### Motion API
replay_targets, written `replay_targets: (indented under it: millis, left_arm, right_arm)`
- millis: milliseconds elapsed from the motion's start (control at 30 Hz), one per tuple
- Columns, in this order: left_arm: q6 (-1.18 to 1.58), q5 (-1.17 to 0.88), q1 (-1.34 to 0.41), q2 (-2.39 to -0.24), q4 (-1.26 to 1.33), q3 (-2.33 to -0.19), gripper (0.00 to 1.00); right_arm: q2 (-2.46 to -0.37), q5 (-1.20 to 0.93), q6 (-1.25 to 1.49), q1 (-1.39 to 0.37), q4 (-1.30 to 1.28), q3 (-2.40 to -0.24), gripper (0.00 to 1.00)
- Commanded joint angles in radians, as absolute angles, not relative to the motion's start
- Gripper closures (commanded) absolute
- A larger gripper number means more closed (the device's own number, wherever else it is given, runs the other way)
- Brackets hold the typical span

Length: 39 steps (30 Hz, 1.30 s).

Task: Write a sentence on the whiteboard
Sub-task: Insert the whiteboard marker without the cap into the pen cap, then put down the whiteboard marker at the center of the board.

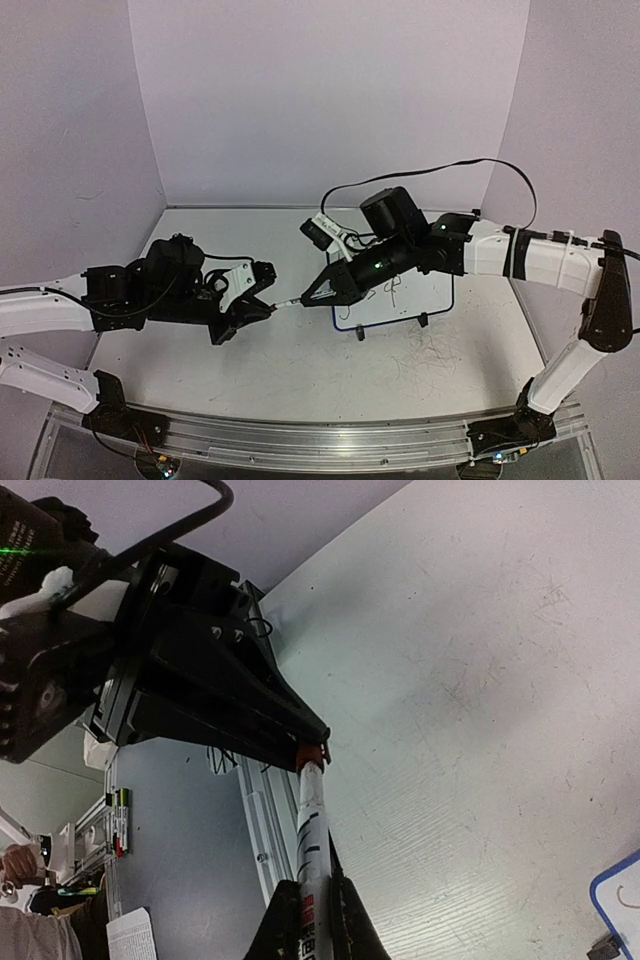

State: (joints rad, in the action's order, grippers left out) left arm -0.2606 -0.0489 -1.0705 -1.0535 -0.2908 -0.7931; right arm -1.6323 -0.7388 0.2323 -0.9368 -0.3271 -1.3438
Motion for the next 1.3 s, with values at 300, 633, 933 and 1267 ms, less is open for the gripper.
replay_targets:
  millis: [300, 633, 933, 1267]
  left_arm:
    - [-0.423, 0.209, -1.278, -1.151, -0.328, -1.006, 1.0]
    - [-0.477, 0.646, -1.507, -1.185, -0.11, -0.957, 1.0]
    - [-0.306, 0.632, -1.523, -1.177, -0.22, -0.889, 1.0]
    - [0.449, 0.619, -1.505, -1.106, -0.312, -0.689, 1.0]
  right_arm:
    - [-1.753, -0.874, 0.116, -0.949, -0.486, -1.443, 1.0]
    - [-1.743, -0.995, 0.63, -0.982, 0.052, -1.276, 1.0]
    - [-1.659, -0.87, 0.592, -0.918, 0.018, -1.21, 0.72]
    - [-1.183, -0.086, 0.359, -0.817, -0.239, -1.215, 0.13]
